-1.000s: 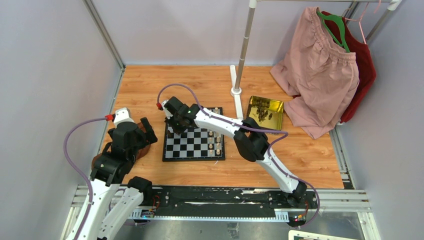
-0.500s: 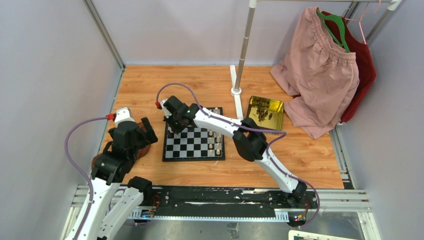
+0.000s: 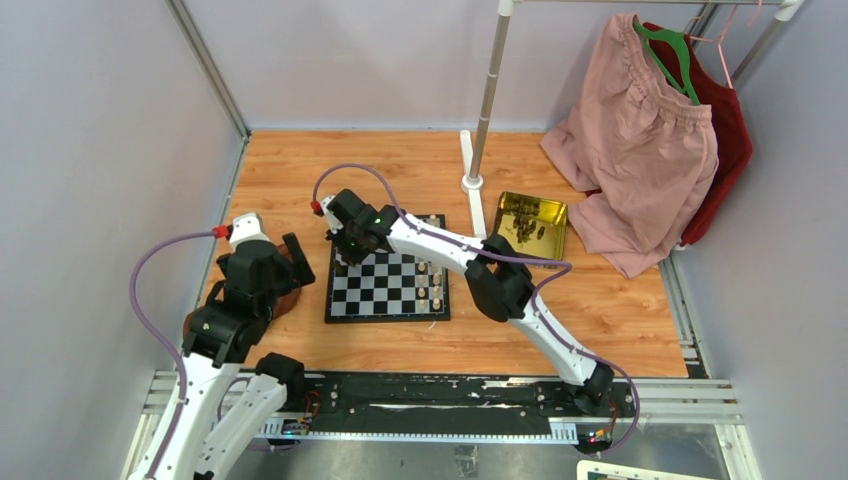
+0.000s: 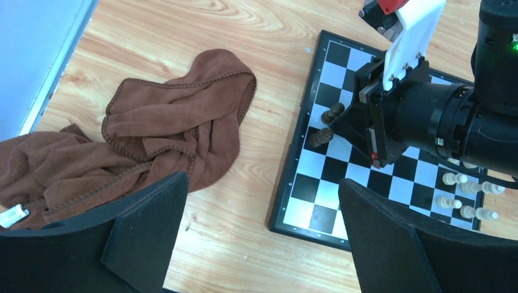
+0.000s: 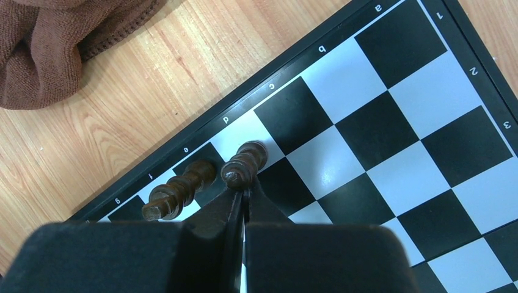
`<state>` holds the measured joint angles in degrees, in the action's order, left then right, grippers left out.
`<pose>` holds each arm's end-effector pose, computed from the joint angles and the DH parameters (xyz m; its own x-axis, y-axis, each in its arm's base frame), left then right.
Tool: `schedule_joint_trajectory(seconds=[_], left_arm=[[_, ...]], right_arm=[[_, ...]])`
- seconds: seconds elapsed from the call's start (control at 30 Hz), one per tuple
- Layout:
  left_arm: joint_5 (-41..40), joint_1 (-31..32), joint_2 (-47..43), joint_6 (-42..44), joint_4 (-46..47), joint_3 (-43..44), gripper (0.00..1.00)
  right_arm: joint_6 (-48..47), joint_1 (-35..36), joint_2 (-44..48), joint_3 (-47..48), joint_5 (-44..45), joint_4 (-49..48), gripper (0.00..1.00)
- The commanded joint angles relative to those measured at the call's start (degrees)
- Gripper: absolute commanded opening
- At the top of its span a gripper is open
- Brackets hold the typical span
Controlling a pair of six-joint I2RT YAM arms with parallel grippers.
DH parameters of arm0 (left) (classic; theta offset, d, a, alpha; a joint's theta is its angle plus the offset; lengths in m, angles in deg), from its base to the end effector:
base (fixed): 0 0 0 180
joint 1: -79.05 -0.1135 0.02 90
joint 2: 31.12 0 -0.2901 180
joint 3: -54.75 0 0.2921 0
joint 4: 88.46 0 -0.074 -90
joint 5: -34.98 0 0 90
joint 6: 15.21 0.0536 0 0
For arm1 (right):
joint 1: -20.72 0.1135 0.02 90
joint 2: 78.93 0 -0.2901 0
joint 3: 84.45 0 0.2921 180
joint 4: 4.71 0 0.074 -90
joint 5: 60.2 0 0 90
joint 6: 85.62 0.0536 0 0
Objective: Set up the chess pieces on the board
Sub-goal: Move the chess piece to the chessboard, then move the chessboard to the center of the board.
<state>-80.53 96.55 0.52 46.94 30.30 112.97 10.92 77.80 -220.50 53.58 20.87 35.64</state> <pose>0.1356 -0.0186 0.3268 -0.4485 -0.3007 -0.8417 -0.3121 0.9351 -0.1677 0.3356 0.5336 0.1878 -0.4757 -0.5277 -0.7037 -0.8413 0.5064 0.1890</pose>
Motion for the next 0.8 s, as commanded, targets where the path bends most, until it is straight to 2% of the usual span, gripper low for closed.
schedule_joint_trajectory(seconds=[0.0,0.23,0.47,0.63,0.77], left_arm=[[-1.72,0.43,0.95,0.33,1.1,2.33,1.0],[-3.7,0.43,6.67,-0.49,2.13,5.22,1.0],[-1.19,0.43,19.61,1.02,0.98,8.49,0.95],[4.1,0.43,28.91,-1.55,3.58,5.22,0.8],[6.93,0.37,32.86,-4.5,9.32,1.86,0.55]], right_arm=[[-0.22,-0.74,2.06,-0.92,1.61,-0.02,0.01],[-1.09,-2.84,12.07,-9.84,4.94,-1.48,0.12],[-1.54,-6.89,22.87,-18.63,7.6,-3.81,0.16],[-1.44,-10.25,29.14,-23.42,8.89,-5.97,0.16],[-1.18,-12.35,33.07,-28.04,11.13,-8.66,0.16]])
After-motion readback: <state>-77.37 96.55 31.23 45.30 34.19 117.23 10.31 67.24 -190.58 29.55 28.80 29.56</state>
